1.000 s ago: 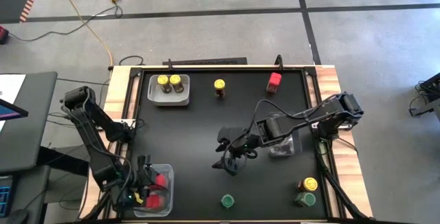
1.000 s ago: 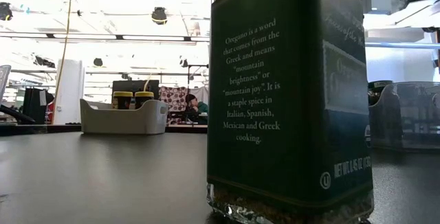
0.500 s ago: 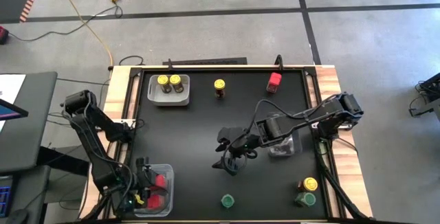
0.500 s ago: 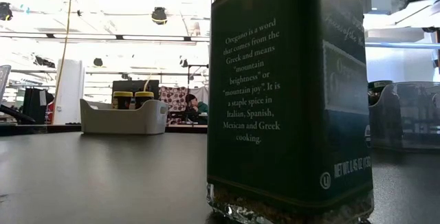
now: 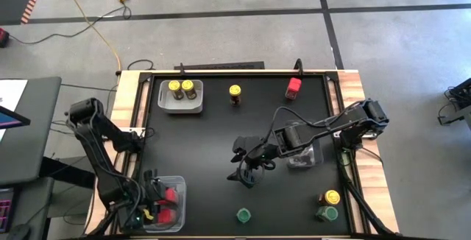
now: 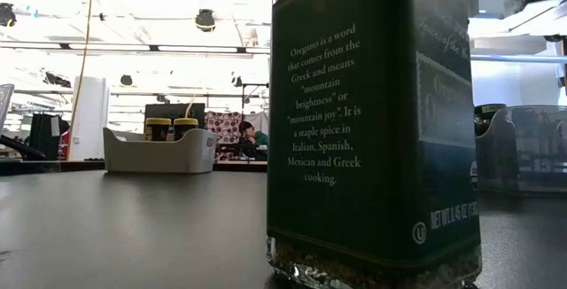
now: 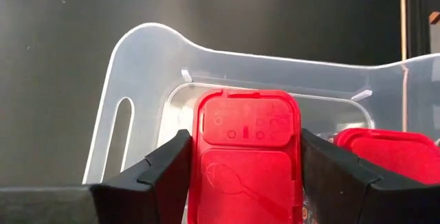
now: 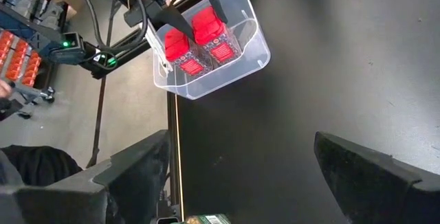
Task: Sort spices by type
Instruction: Put the bottom red seasoning can into the transparent bin, then put the top yellow seasoning bottle into the gray bin
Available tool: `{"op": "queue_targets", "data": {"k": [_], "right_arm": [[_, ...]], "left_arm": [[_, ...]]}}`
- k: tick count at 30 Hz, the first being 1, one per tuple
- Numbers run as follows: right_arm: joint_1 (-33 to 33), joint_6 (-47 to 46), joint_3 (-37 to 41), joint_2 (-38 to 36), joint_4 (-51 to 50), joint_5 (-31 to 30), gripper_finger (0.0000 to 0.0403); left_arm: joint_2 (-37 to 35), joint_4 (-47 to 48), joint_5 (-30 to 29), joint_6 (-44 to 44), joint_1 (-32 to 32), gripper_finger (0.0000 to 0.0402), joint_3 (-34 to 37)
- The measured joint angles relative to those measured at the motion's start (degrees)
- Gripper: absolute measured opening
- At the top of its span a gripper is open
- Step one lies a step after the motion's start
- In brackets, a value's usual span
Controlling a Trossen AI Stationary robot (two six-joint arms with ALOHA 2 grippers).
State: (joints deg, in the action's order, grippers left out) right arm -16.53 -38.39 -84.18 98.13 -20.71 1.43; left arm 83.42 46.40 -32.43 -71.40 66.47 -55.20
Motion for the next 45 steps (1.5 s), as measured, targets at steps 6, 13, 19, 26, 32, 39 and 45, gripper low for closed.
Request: {"op": "queue_targets", "data": {"k": [6, 13, 19, 26, 32, 39, 45], "right_arm": [[0.04, 0.0, 0.0, 0.0, 0.0, 0.0, 0.0386], [0.55, 0.0, 0.0, 0.0, 0.0, 0.0, 0.0386], [0.57, -0.02, 0.0, 0.0, 0.0, 0.0, 0.0386], [0.57, -0.02, 0.0, 0.0, 0.0, 0.0, 0.0386], [0.57, -0.04, 0.0, 0.0, 0.0, 0.0, 0.0386], [0.57, -0.04, 0.0, 0.0, 0.02, -0.02, 0.0386], [0.57, -0.04, 0.0, 0.0, 0.02, 0.0, 0.0386]], "left_arm": [[0.61, 0.01, 0.05, -0.32, -0.01, 0.0231, 0.0], [0.61, -0.04, 2.82, -1.12, -0.01, 0.0231, 0.0], [0.58, -0.01, 3.08, -1.28, -0.01, 0.0231, 0.0], [0.58, -0.05, 3.31, -0.26, -0.01, 0.0234, 0.0], [0.58, -0.01, 3.68, -0.24, -0.01, 0.0254, 0.0], [0.58, -0.01, 3.62, 0.88, -0.01, 0.0267, 0.0], [0.58, -0.01, 3.41, 1.7, -0.01, 0.0266, 0.0]]}}
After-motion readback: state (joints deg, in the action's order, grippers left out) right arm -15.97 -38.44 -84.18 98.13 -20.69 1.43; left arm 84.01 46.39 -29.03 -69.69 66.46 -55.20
